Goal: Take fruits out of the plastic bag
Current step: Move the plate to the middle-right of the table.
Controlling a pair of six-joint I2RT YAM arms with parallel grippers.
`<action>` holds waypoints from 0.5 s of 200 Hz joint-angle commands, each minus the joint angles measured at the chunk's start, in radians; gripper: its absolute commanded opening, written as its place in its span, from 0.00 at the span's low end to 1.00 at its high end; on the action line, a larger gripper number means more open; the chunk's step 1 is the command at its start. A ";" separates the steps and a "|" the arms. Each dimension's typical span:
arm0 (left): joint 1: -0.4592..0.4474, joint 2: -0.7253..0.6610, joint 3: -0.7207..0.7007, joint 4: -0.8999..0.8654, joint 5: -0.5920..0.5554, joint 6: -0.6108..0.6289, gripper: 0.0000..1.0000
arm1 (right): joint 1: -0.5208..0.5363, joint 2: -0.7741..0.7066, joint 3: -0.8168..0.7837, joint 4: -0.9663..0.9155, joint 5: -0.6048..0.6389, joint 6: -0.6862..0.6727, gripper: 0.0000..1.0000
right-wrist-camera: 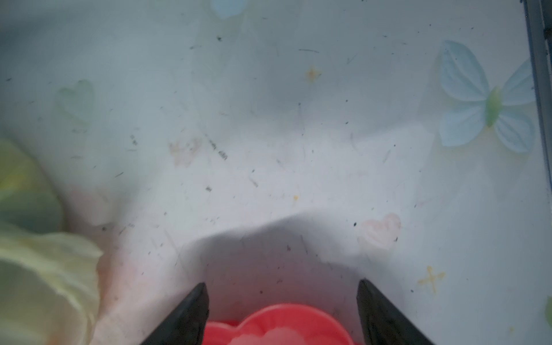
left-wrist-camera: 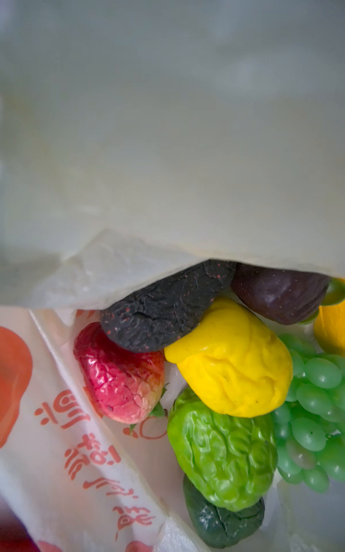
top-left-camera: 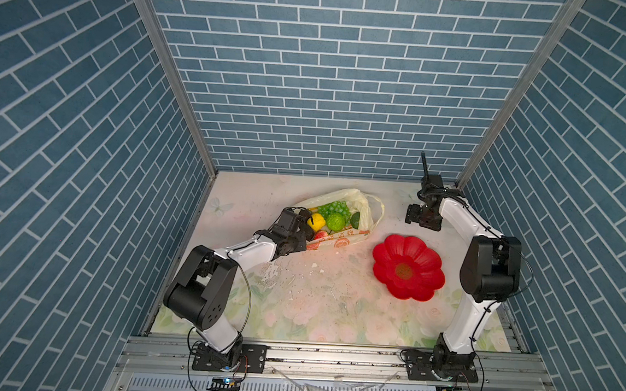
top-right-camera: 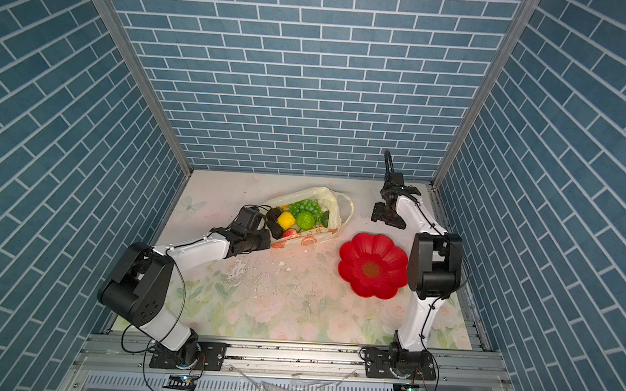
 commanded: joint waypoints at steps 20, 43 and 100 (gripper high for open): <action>0.001 -0.023 -0.025 -0.006 0.012 -0.008 0.09 | -0.028 0.089 0.073 -0.035 -0.059 -0.028 0.79; 0.000 -0.017 -0.023 -0.005 0.012 -0.011 0.09 | -0.009 0.093 0.029 -0.023 -0.069 -0.027 0.78; 0.001 -0.006 -0.017 -0.005 0.013 -0.011 0.09 | 0.047 0.005 -0.136 0.010 -0.104 -0.025 0.77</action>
